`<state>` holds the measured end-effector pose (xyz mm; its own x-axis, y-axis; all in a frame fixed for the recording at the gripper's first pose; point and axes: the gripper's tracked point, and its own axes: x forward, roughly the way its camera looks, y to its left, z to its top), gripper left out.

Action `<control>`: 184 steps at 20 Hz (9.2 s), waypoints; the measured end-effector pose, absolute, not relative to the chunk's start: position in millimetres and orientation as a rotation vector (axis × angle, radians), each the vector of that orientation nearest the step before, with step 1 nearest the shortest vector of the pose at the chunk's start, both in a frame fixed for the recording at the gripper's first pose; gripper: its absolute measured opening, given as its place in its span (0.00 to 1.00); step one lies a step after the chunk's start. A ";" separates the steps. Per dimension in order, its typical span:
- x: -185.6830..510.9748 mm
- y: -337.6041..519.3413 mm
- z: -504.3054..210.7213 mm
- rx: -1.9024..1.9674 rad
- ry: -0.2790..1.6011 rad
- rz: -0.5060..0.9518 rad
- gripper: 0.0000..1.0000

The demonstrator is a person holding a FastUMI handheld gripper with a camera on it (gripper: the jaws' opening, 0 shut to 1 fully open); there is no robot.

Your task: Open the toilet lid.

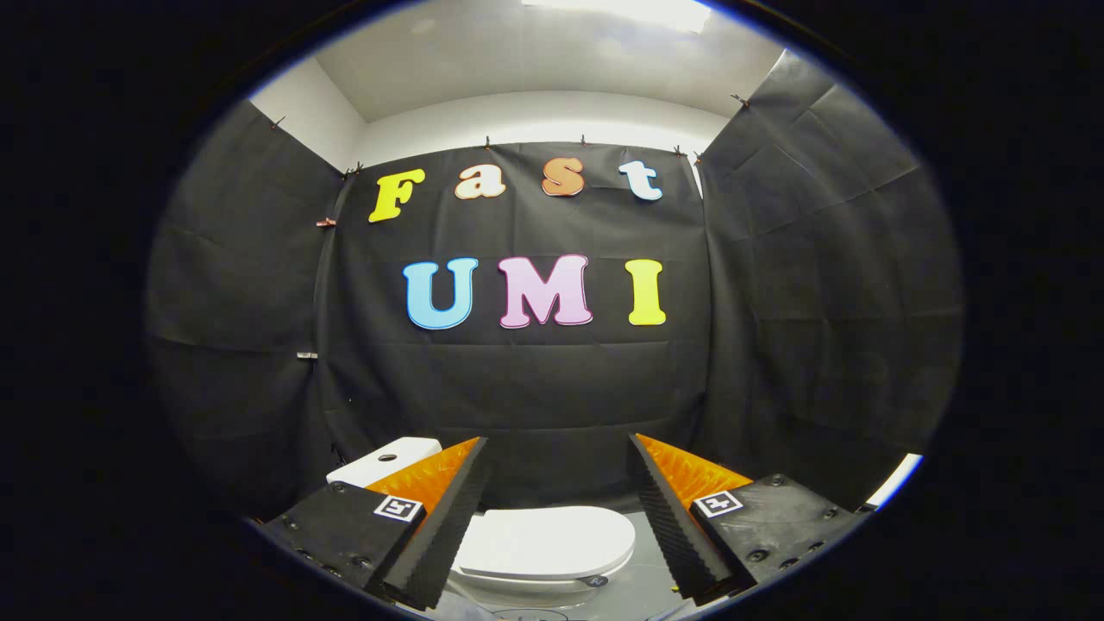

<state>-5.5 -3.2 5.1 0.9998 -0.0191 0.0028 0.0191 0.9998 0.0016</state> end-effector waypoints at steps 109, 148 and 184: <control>135.1 231.0 -271.4 0.016 0.423 0.304 0.07; 32.5 111.9 -2.6 0.096 0.060 0.218 0.99; -13.1 55.7 39.1 -0.001 -0.062 0.112 0.99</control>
